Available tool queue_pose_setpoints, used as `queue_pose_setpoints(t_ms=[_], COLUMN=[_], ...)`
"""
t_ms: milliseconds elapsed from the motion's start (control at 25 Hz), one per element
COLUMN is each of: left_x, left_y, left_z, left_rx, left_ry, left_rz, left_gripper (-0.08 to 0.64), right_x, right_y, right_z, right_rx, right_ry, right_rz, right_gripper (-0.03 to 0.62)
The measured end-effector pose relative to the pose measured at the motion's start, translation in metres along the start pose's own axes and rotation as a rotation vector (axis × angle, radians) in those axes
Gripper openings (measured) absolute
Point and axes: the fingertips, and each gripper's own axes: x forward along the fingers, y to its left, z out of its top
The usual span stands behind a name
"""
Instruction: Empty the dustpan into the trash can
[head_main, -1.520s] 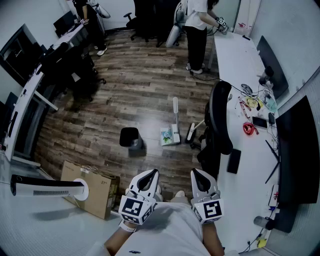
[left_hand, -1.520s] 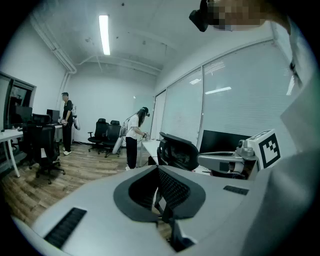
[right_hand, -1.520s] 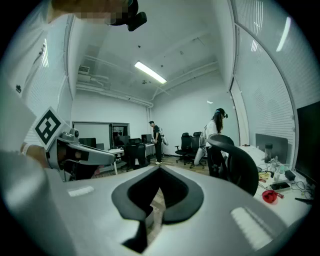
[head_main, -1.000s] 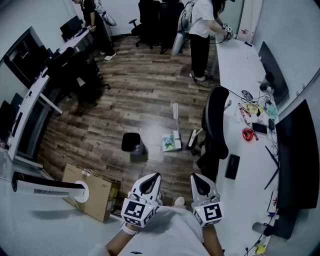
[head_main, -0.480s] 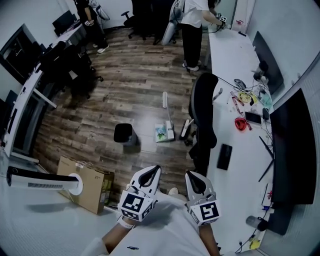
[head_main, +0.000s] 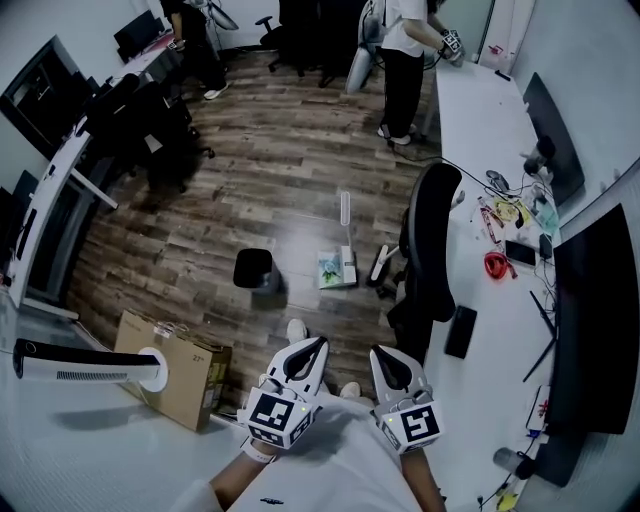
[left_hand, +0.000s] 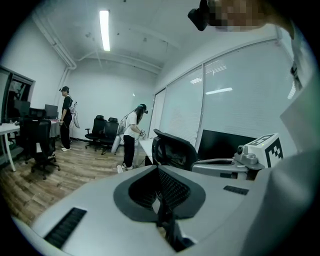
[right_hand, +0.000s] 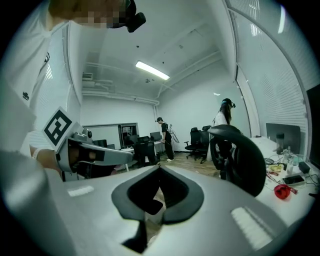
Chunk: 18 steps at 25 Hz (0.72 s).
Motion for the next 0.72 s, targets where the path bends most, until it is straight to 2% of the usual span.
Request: queue_pose_setpoints(t_ms=[240,440,720], left_x=[0.017,0.036,0.056], left_y=[0.08,0.165,0.268], left_z=[0.017,0.045,0.094], left_rx=[-0.05,-0.088,-0.052], left_ry=[-0.022,-0.051,-0.095], left_rz=[0.047,0.056,0.006], left_gripper=[0.006,0.006,0.006], right_x=[0.083,0.175,0.292], right_y=[-0.007,-0.006,-0.003], right_z=[-0.003,0.027,0.071], right_rx=[0.015,0.001,-0.047], right_ry=[0.058,0.055,0.044], right_rz=[0.004,-0.005,-0.046], right_gripper=[0.011,0.011,0.011])
